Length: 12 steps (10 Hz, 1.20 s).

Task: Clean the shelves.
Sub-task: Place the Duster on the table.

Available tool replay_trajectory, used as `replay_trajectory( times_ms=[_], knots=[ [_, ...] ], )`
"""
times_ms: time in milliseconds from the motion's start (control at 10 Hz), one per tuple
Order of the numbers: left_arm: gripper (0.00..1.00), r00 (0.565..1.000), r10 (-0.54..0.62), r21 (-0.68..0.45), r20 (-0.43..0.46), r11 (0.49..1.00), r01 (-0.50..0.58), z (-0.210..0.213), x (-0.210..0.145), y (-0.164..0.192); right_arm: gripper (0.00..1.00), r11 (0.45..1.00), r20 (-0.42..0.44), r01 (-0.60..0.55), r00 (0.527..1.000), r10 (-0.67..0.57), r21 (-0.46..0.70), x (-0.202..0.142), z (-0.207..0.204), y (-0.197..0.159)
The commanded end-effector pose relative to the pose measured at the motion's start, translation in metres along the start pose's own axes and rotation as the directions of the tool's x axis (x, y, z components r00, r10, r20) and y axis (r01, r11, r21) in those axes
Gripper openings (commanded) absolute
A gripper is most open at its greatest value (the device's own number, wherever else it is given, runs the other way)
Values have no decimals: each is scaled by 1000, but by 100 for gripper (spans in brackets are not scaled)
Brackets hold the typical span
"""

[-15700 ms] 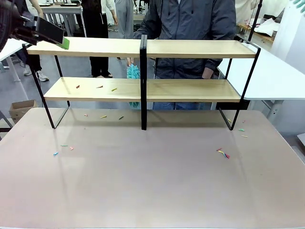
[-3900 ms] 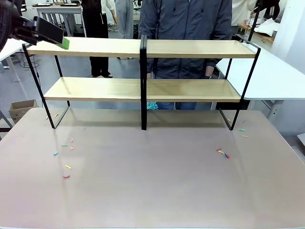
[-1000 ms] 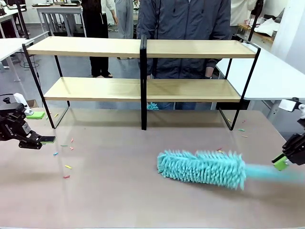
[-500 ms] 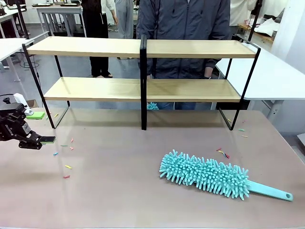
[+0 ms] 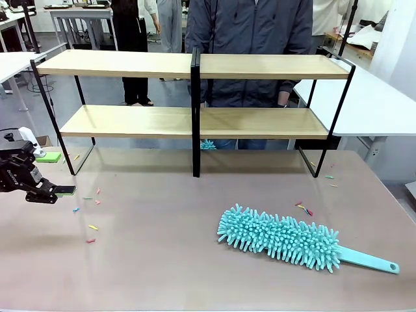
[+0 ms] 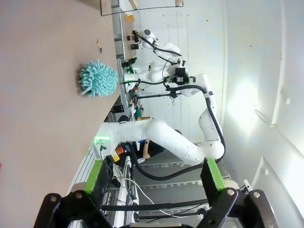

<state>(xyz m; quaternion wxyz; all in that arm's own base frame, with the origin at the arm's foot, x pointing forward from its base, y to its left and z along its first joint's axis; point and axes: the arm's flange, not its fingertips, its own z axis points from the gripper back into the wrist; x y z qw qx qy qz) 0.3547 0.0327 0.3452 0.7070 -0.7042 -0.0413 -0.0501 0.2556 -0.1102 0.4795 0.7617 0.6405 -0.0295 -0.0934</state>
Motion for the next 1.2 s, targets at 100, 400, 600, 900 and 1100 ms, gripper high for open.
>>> replay_trajectory(
  times_ms=[100,400,600,900,1100],
  knots=[
    [100,1000,-25,-20,5,999,25,-1,-2,0,100,989,-76,-140,988,137,-38,-9,-8,3],
    [100,1000,-25,-20,5,999,25,-1,-2,0,100,989,-76,-140,988,137,-38,-9,-8,3],
    [100,1000,-25,-20,5,999,25,-1,-2,0,100,989,-76,-140,988,137,-38,-9,-8,3],
    [100,1000,-25,-20,5,999,25,-1,-2,0,100,989,-76,-140,988,137,-38,-9,-8,3],
    [100,1000,-25,-20,5,999,25,-1,-2,0,100,989,-76,-140,988,137,-38,-9,-8,3]
  ],
)
